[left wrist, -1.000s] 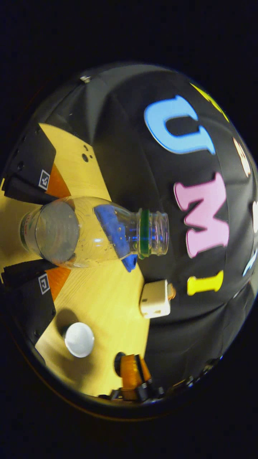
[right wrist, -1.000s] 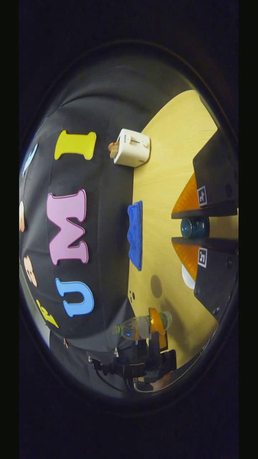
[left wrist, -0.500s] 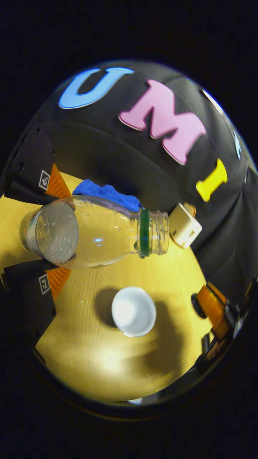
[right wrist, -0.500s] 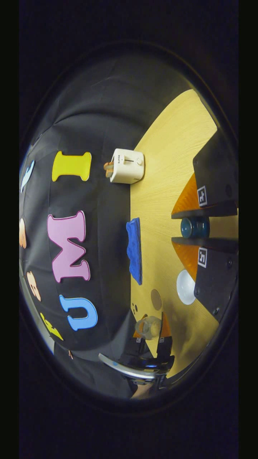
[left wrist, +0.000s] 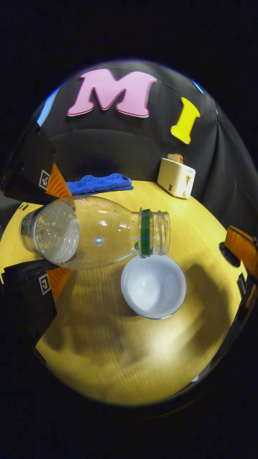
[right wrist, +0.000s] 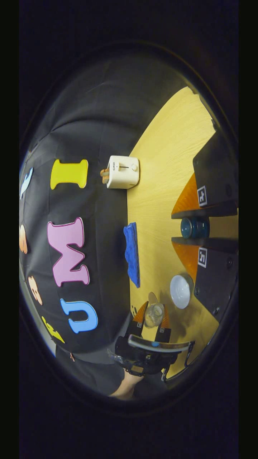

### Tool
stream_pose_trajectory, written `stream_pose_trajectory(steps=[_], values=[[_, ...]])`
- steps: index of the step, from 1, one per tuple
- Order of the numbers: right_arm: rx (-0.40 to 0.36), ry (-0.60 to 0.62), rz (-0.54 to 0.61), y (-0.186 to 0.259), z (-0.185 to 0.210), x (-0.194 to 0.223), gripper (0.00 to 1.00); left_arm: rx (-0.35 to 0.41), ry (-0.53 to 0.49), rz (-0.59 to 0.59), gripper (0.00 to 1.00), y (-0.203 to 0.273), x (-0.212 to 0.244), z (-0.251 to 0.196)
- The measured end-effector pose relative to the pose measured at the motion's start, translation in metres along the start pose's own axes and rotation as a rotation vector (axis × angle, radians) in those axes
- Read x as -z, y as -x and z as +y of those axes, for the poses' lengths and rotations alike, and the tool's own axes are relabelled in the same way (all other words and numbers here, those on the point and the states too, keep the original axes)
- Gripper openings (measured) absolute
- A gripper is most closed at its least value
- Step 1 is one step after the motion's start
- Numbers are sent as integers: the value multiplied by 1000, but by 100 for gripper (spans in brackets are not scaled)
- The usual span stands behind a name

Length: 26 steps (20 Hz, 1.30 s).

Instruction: Open the teacup lid with one hand, grasp the water bottle and pour water into the teacup with the other hand; after pouring, place the water bottle on the coaster and then close the teacup lid.

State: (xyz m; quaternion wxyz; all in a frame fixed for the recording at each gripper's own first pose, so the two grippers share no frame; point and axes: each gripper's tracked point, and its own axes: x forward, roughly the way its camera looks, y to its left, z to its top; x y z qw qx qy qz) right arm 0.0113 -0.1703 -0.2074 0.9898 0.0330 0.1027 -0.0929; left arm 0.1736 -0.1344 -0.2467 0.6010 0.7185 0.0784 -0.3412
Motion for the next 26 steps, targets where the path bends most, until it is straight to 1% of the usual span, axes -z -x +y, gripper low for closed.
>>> stream_pose_trajectory(steps=[1,2,3,5,7,8,10,11,12,13,14,15,17,18,19,20,21,22,26], values=[[6,2,-2,2,-3,0,31,-6,-45,8,69,1,0,-3],[7,-1,-2,3,-4,0,31,-8,-81,13,69,2,0,-6],[7,-7,-2,4,-6,0,27,-8,-97,15,69,3,-1,-9],[4,-11,2,5,-7,2,27,5,-118,33,69,5,2,-13],[-2,-6,2,7,-7,2,27,2,-164,37,69,3,1,-8],[-10,-4,6,6,-7,2,22,3,-186,44,69,1,3,-8],[-19,3,14,6,-6,5,22,-1,-221,60,69,-1,8,-5],[-23,2,15,6,-5,5,31,-3,-233,67,69,-3,10,-5],[-26,0,17,4,-4,5,27,-7,-243,72,69,-5,13,-5],[-28,0,17,4,-3,6,31,-6,-253,75,69,-6,13,-4],[-28,0,18,3,-2,7,31,-11,-261,78,69,-6,13,-2],[-28,0,20,3,-1,9,22,-15,-274,75,69,-7,13,-1],[-34,-4,26,2,2,10,22,-29,-311,78,69,-7,12,5],[-38,-3,27,2,4,10,27,-38,-331,77,69,-8,12,8],[-42,0,28,2,6,10,27,-49,-350,76,69,-9,12,10],[-47,5,32,2,8,11,31,-54,-370,72,69,-9,11,12],[-50,14,38,2,10,13,31,-62,-388,70,69,-9,10,13],[-50,26,41,1,10,14,27,-60,-403,67,69,-10,9,14],[-56,12,48,3,15,14,27,-59,-433,57,69,-13,6,13]])
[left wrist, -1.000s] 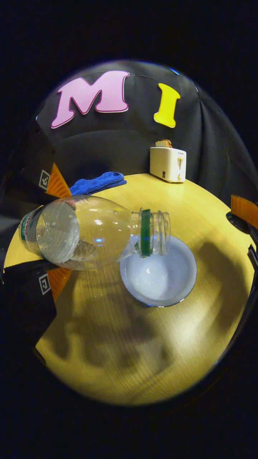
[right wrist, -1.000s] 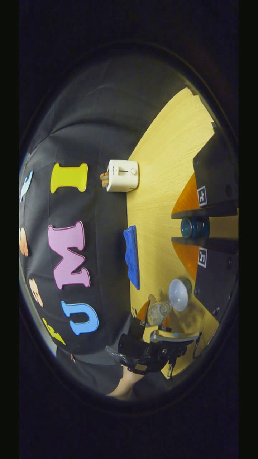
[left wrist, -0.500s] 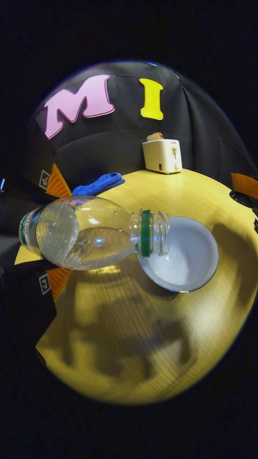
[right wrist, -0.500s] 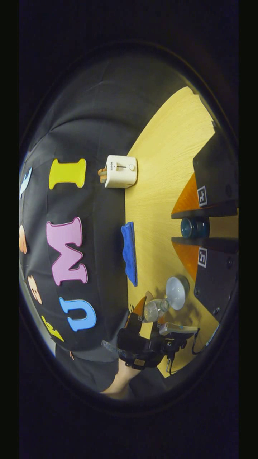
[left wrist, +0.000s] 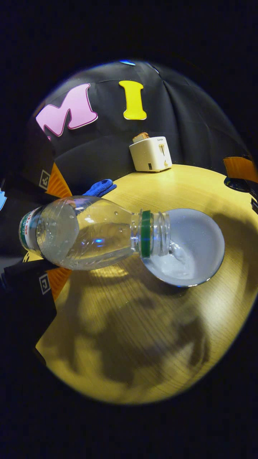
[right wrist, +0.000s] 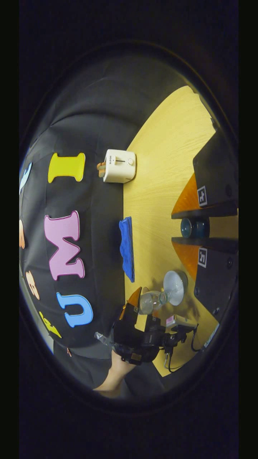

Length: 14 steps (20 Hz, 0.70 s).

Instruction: Open the teacup lid with one hand, grasp the water bottle and pour water into the teacup with the other hand; after pouring, place the water bottle on the coaster and then close the teacup lid.

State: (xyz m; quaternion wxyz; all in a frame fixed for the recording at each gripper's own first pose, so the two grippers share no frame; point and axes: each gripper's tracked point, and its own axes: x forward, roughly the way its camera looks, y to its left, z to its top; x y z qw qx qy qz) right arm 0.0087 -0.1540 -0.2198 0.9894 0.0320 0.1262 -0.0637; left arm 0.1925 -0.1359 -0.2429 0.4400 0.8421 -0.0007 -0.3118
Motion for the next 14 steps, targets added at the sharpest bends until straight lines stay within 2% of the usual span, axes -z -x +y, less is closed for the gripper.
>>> stream_pose_trajectory(steps=[10,11,12,14], values=[[-17,-7,10,4,7,4,27,-43,-93,4,69,1,8,16],[-17,-8,11,5,7,4,31,-46,-101,4,69,0,9,19],[-17,-9,10,5,7,4,27,-50,-113,4,69,1,8,20],[-14,-10,8,5,6,4,27,-54,-148,3,70,2,8,24]])
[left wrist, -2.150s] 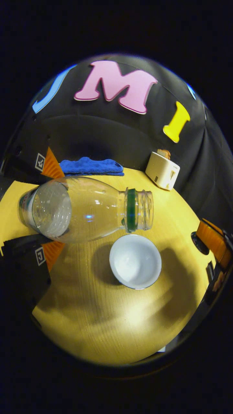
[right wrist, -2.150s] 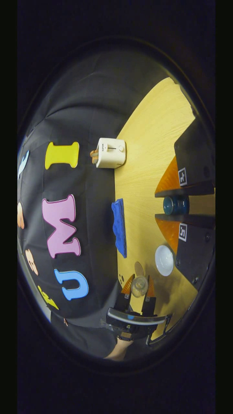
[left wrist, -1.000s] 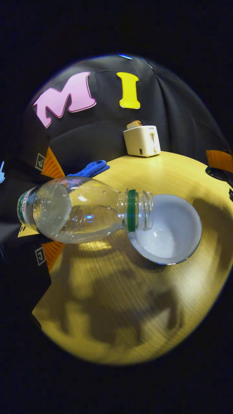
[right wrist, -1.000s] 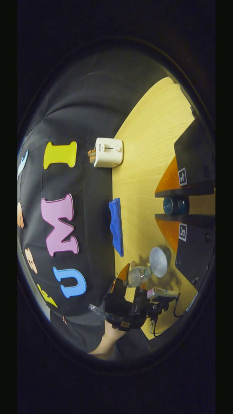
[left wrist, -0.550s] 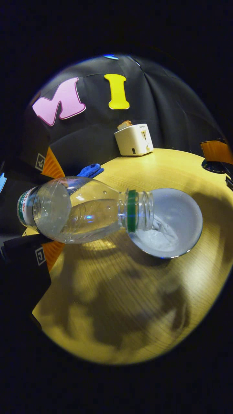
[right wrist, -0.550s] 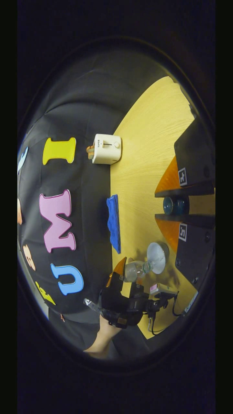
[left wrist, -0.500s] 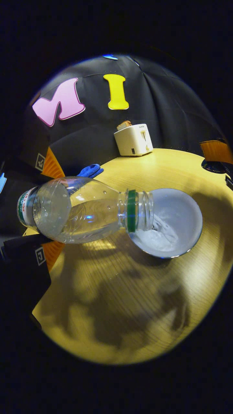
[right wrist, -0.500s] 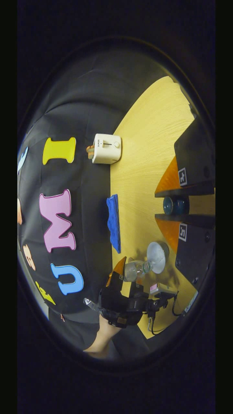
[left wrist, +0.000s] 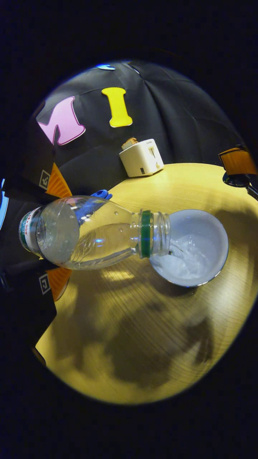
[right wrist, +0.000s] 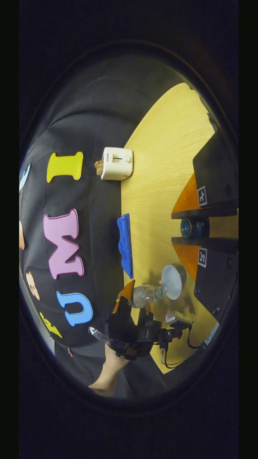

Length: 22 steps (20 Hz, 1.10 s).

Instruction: Open the teacup lid with one hand, grasp the water bottle and pour water into the teacup with the other hand; after pouring, place the water bottle on the coaster and then close the teacup lid.

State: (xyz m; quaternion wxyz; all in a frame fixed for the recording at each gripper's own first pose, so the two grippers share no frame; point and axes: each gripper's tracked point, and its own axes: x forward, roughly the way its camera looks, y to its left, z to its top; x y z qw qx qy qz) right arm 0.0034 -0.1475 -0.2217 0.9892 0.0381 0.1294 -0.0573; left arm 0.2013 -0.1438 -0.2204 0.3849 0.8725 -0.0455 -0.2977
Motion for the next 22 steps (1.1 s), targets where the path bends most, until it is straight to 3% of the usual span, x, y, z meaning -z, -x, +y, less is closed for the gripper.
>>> stream_pose_trajectory(steps=[4,5,6,22], values=[[7,0,1,2,-3,0,27,-17,-37,-3,69,0,2,6],[10,-1,0,2,-3,0,27,-20,-44,-5,65,-1,2,7],[11,-1,1,2,-4,0,27,-21,-51,-7,69,-2,2,7],[5,4,-6,2,0,0,27,-153,-144,11,69,1,8,35]])
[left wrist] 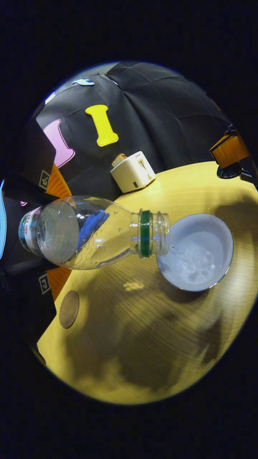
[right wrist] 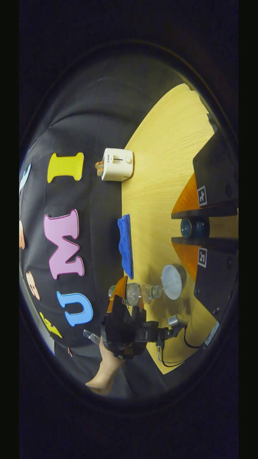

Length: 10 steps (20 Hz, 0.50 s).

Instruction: Open the teacup lid with one hand, grasp the water bottle and pour water into the teacup with the other hand; after pouring, place the water bottle on the coaster and then close the teacup lid.

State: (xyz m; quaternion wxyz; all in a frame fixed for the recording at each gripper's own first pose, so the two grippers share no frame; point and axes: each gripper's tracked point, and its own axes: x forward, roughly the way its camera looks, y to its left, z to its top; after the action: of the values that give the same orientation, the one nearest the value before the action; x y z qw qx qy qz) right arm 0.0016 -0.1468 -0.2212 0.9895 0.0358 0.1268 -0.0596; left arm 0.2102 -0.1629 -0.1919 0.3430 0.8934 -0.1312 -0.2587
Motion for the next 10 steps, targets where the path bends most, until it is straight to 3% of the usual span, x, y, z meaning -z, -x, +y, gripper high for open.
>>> stream_pose_trajectory(steps=[10], values=[[-10,-12,-14,1,6,-6,27,-53,-65,-9,69,4,0,14]])
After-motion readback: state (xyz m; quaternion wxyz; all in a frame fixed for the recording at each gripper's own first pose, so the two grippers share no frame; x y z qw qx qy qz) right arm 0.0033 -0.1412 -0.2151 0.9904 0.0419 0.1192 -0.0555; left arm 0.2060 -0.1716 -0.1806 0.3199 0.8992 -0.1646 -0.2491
